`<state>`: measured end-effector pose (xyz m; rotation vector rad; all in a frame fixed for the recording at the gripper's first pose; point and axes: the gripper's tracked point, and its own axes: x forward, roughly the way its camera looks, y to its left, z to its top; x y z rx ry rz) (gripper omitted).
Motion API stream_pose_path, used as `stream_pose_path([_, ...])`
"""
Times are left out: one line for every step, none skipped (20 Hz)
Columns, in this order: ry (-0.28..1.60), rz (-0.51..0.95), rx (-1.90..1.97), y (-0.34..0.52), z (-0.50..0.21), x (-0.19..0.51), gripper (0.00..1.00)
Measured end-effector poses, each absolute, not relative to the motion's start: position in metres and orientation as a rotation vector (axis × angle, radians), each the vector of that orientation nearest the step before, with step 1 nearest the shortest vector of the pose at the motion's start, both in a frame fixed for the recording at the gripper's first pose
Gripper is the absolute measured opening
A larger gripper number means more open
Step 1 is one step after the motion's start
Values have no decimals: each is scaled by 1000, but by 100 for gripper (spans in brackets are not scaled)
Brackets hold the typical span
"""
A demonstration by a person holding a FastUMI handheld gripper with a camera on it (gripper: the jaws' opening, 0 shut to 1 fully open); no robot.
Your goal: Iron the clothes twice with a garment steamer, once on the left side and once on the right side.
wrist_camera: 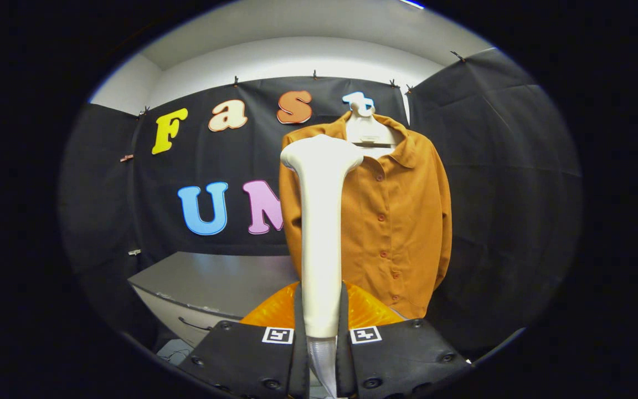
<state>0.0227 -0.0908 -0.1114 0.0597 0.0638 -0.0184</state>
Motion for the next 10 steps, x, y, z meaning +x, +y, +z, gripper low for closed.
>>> stream_pose_path([51,-9,55,-80,-105,20,22])
stream_pose_path([35,-1,49,-70,-98,19,22])
stream_pose_path([25,9,44,-60,-92,19,22])
stream_pose_path([13,20,46,-49,-85,18,22])
stream_pose_path([3,32,43,-40,-79,17,22])
stream_pose_path([-3,43,36,-30,-74,16,22])
stream_pose_path([-12,53,28,-20,-69,16,22])
stream_pose_path([-15,64,19,-10,-66,16,22])
stream_pose_path([-16,74,13,-1,-63,16,22])
stream_pose_path([-16,84,8,8,-61,15,22])
